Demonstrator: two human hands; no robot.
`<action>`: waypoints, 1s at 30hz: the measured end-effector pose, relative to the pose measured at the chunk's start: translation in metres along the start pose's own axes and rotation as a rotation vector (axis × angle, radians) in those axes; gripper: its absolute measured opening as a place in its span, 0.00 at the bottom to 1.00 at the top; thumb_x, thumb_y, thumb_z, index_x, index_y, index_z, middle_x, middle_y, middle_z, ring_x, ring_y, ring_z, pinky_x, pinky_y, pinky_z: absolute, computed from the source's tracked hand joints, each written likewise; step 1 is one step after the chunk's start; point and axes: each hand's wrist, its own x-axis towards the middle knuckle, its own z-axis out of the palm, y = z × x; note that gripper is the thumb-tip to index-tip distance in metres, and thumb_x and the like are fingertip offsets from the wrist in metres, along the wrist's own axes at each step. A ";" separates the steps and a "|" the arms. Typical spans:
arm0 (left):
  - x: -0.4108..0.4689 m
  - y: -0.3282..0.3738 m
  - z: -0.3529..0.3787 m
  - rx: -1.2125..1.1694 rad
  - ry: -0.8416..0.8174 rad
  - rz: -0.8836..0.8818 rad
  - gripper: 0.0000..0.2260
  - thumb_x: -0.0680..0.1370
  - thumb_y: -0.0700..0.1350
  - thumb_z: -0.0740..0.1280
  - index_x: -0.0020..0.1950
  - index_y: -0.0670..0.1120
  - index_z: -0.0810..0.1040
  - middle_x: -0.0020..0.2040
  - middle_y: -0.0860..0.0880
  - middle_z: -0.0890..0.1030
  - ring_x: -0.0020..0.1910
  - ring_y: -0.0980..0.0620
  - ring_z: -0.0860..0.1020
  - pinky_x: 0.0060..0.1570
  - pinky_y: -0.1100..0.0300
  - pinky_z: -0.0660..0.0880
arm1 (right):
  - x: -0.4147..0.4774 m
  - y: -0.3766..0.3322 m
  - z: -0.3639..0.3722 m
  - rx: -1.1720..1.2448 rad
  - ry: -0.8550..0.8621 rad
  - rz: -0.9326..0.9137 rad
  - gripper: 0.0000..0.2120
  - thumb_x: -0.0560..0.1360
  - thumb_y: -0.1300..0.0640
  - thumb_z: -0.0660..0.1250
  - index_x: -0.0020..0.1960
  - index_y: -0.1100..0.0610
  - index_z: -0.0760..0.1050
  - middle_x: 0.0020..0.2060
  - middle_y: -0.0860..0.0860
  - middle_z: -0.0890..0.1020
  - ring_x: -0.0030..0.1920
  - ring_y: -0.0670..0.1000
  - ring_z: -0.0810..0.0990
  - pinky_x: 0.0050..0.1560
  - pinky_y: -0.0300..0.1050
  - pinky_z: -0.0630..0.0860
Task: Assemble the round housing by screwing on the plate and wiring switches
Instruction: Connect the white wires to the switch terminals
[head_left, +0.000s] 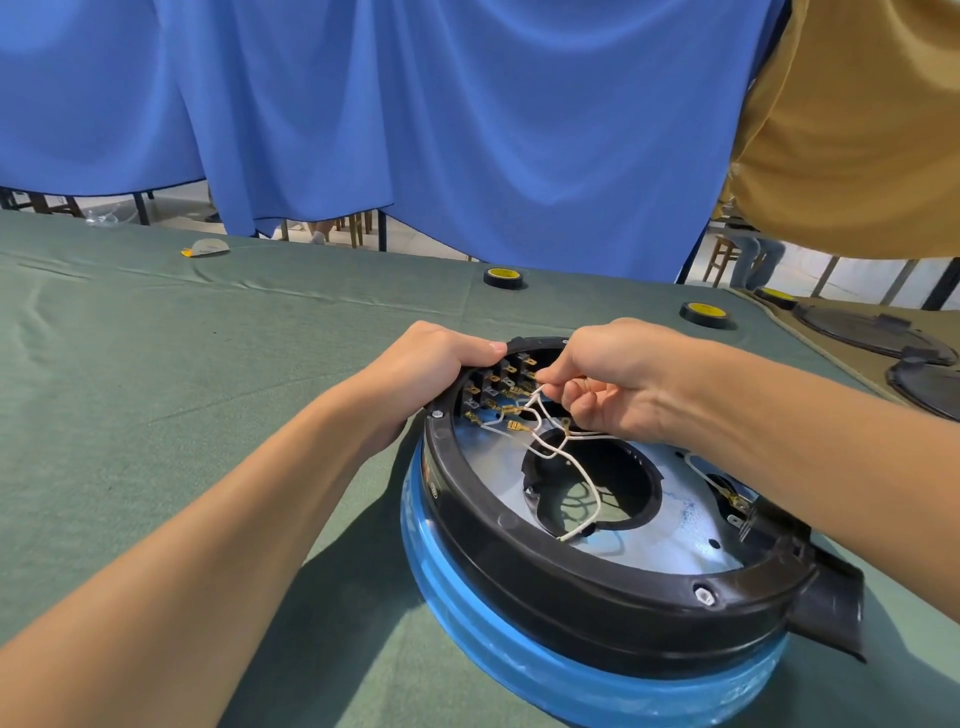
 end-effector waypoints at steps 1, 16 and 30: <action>0.000 0.000 0.000 0.000 0.002 0.000 0.12 0.78 0.46 0.68 0.58 0.45 0.84 0.53 0.42 0.85 0.56 0.41 0.83 0.66 0.44 0.74 | 0.000 -0.001 0.000 0.001 -0.007 0.001 0.08 0.77 0.71 0.61 0.40 0.65 0.74 0.21 0.53 0.75 0.16 0.43 0.66 0.16 0.31 0.62; 0.002 -0.001 -0.001 0.001 0.015 -0.015 0.12 0.78 0.47 0.68 0.57 0.44 0.84 0.54 0.42 0.85 0.57 0.40 0.82 0.67 0.43 0.72 | 0.001 -0.004 0.001 0.032 -0.058 0.036 0.10 0.78 0.71 0.58 0.40 0.66 0.73 0.26 0.53 0.74 0.16 0.42 0.65 0.16 0.30 0.62; -0.001 0.000 -0.001 -0.039 -0.008 -0.033 0.11 0.78 0.47 0.68 0.56 0.44 0.85 0.51 0.42 0.86 0.54 0.41 0.84 0.65 0.43 0.74 | -0.014 -0.001 -0.002 -0.577 0.243 -0.396 0.05 0.73 0.62 0.68 0.44 0.64 0.81 0.38 0.60 0.83 0.34 0.52 0.76 0.34 0.44 0.73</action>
